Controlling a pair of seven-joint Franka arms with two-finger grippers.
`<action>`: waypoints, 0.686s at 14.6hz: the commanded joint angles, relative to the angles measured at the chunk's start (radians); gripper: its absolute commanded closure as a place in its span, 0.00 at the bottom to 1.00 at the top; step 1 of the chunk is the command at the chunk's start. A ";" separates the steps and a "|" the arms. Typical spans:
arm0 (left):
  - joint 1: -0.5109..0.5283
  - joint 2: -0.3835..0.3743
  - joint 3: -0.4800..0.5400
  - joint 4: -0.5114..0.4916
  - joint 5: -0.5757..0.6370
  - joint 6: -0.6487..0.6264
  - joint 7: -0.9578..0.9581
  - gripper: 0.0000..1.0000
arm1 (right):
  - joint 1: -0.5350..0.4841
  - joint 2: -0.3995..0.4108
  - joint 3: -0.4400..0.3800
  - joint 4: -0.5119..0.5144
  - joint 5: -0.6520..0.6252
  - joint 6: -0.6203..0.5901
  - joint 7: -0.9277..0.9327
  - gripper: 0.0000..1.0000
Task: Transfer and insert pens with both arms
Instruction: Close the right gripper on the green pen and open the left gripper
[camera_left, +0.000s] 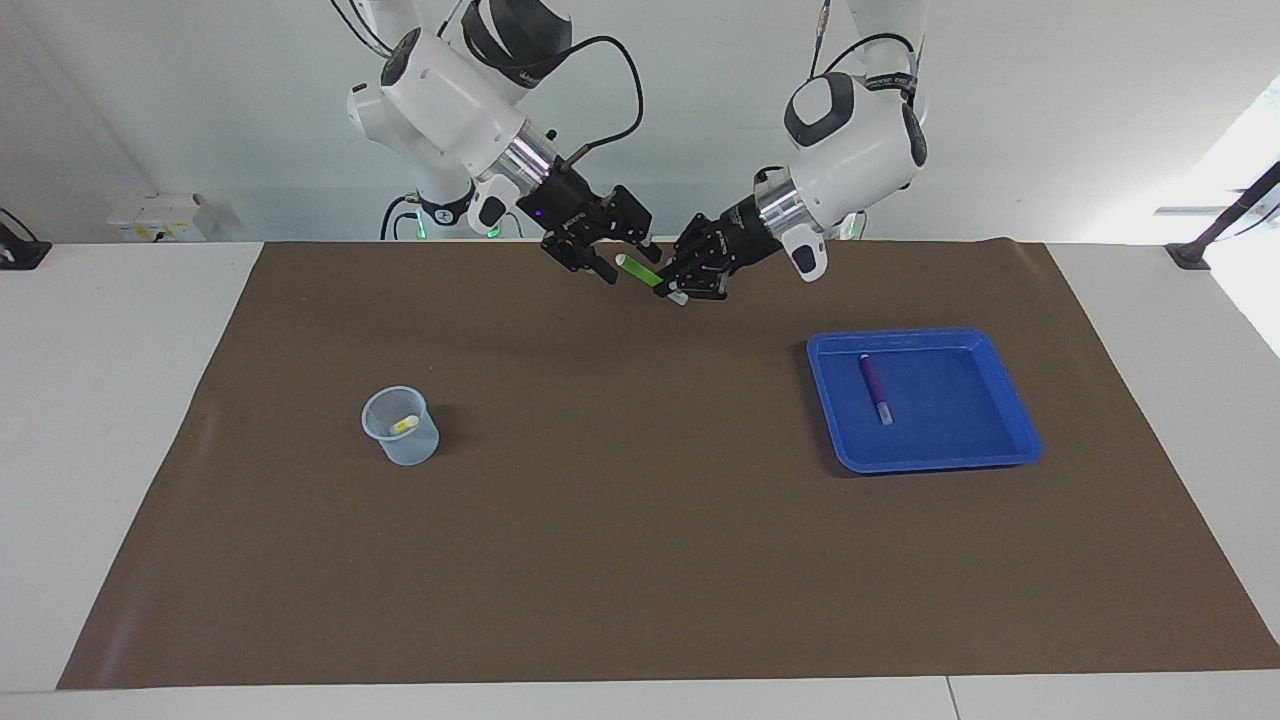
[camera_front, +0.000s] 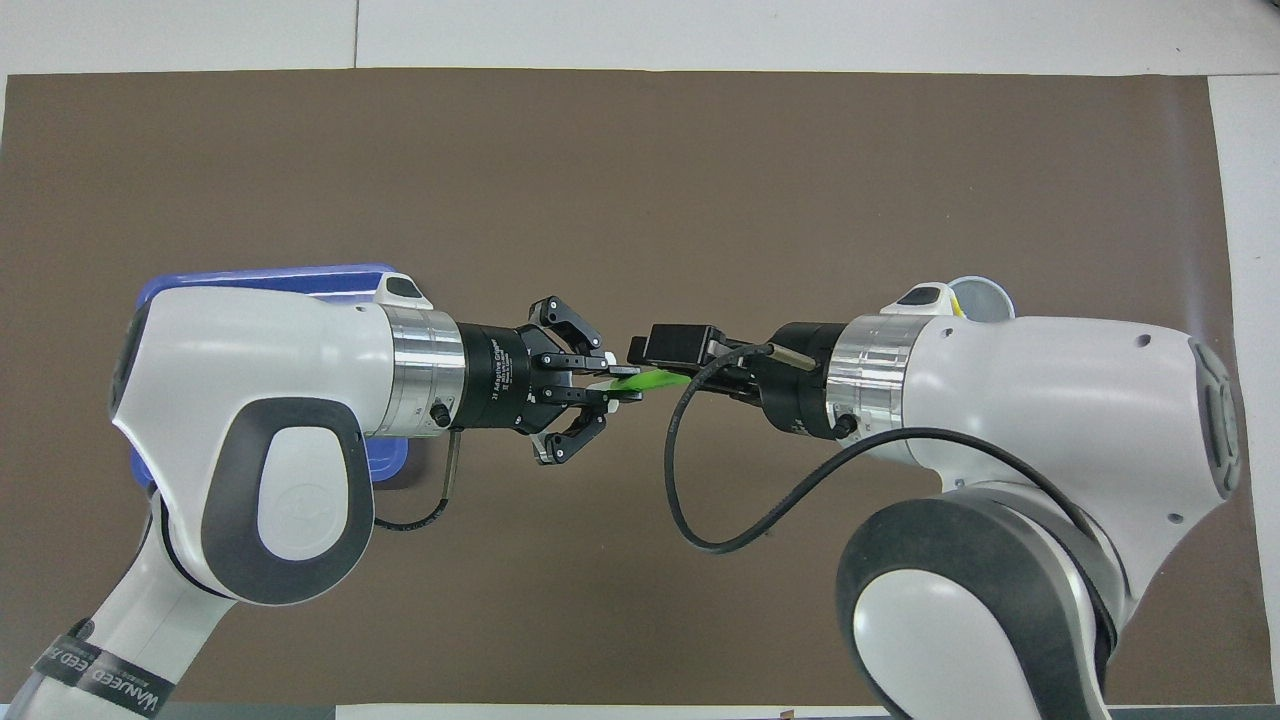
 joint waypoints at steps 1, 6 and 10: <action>-0.016 -0.035 0.012 -0.038 -0.021 0.024 -0.002 1.00 | 0.000 -0.029 0.003 -0.030 0.022 0.011 0.001 0.22; -0.016 -0.035 0.012 -0.038 -0.021 0.024 -0.002 1.00 | 0.001 -0.039 0.004 -0.042 0.022 -0.006 0.003 0.27; -0.016 -0.035 0.012 -0.038 -0.021 0.024 -0.001 1.00 | 0.001 -0.040 0.004 -0.046 0.021 -0.008 -0.002 0.58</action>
